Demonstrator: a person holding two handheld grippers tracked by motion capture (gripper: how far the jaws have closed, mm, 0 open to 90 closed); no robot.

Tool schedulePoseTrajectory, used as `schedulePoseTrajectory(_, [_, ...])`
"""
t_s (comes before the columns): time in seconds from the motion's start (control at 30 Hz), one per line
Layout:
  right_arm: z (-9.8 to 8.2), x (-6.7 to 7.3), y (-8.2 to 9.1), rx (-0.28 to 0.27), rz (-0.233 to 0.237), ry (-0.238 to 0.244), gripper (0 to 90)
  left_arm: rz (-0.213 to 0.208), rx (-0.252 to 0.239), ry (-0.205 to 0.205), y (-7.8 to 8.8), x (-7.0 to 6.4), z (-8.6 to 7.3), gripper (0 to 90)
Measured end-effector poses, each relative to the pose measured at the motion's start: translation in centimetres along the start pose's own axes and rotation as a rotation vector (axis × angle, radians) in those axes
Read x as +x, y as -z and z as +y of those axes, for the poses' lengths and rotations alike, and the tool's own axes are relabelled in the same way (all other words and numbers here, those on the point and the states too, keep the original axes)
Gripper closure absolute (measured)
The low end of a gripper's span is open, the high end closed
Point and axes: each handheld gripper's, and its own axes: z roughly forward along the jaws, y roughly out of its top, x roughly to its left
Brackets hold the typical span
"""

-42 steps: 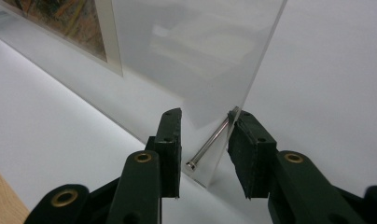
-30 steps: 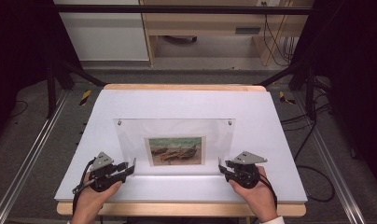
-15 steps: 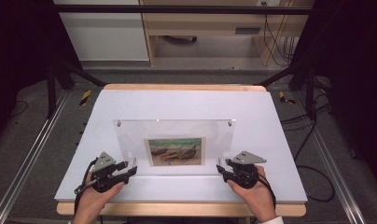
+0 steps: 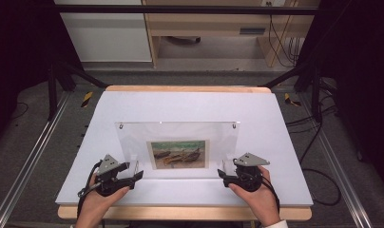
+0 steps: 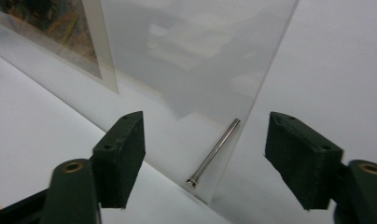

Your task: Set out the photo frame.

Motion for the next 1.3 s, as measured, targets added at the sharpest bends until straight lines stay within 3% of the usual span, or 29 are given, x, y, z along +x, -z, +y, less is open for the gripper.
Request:
schedulePoseTrajectory(0.23, [0.1,0.1,-0.1,-0.014,-0.001,-0.008,15.4,0.009,-0.015,-0.003,-0.1,-0.2,0.1,18.6])
schedulePoseTrajectory(0.3, [0.2,0.1,-0.1,-0.027,0.001,0.012,13.0,0.005,-0.019,-0.001,-0.2,-0.3,0.2,16.1])
schedulePoseTrajectory(0.63, [0.3,0.2,0.1,-0.064,-0.01,0.039,9.1,0.006,-0.021,-0.035,-0.2,-0.4,0.3,8.6])
schedulePoseTrajectory(0.93, [0.5,0.0,0.5,-0.107,-0.02,0.038,8.5,0.016,-0.048,-0.045,0.1,-0.1,0.4,7.1])
schedulePoseTrajectory(1.3, [0.5,0.0,1.0,-0.121,-0.034,0.042,8.1,0.016,-0.067,-0.042,0.6,-0.1,0.3,7.1])
